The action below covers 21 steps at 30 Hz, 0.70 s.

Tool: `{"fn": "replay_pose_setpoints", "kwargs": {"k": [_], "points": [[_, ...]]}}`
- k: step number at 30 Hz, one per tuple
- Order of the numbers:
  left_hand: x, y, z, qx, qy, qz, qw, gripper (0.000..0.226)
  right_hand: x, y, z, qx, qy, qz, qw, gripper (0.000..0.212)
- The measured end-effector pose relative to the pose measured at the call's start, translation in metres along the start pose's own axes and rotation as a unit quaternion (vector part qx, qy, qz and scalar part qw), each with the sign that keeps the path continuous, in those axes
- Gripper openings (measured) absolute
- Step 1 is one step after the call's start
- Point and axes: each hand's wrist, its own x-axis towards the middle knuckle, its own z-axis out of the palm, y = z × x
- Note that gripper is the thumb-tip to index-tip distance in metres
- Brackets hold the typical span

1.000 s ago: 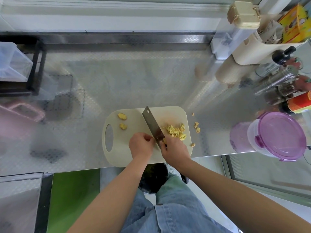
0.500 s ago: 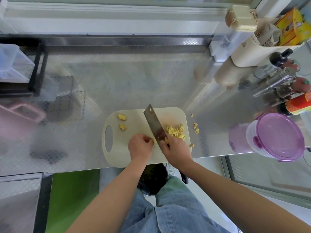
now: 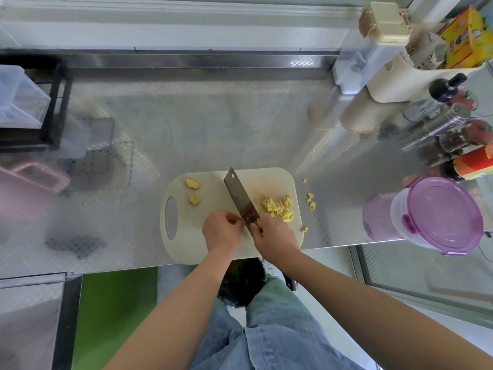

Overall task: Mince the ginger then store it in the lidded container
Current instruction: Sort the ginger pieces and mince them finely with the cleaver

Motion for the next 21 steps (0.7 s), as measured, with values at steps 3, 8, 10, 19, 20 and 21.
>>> {"fn": "replay_pose_setpoints", "kwargs": {"k": [3, 8, 10, 19, 20, 21], "points": [[-0.001, -0.001, 0.000, 0.001, 0.001, 0.008, 1.000, 0.010, 0.001, 0.001, 0.002, 0.006, 0.007, 0.002, 1.000, 0.023], [-0.001, -0.002, 0.000, 0.000, 0.002, 0.011, 1.000, 0.010, -0.003, 0.005, 0.007, 0.050, 0.029, 0.011, 0.998, 0.026], [-0.001, -0.001, 0.000, -0.001, 0.001, 0.012, 1.000, 0.010, -0.003, 0.004, 0.008, 0.049, 0.031, 0.012, 0.998, 0.026], [-0.002, 0.000, 0.000, -0.007, 0.003, 0.006, 1.000, 0.009, 0.011, 0.004, -0.002, 0.022, 0.048, 0.025, 0.998, 0.023], [-0.002, 0.000, -0.001, -0.010, 0.004, 0.002, 1.000, 0.009, 0.012, 0.007, -0.005, 0.031, 0.050, 0.033, 0.998, 0.022], [-0.002, -0.001, -0.001, -0.012, 0.003, 0.000, 1.000, 0.008, 0.011, 0.011, -0.007, 0.043, 0.047, 0.035, 0.997, 0.021]]}}
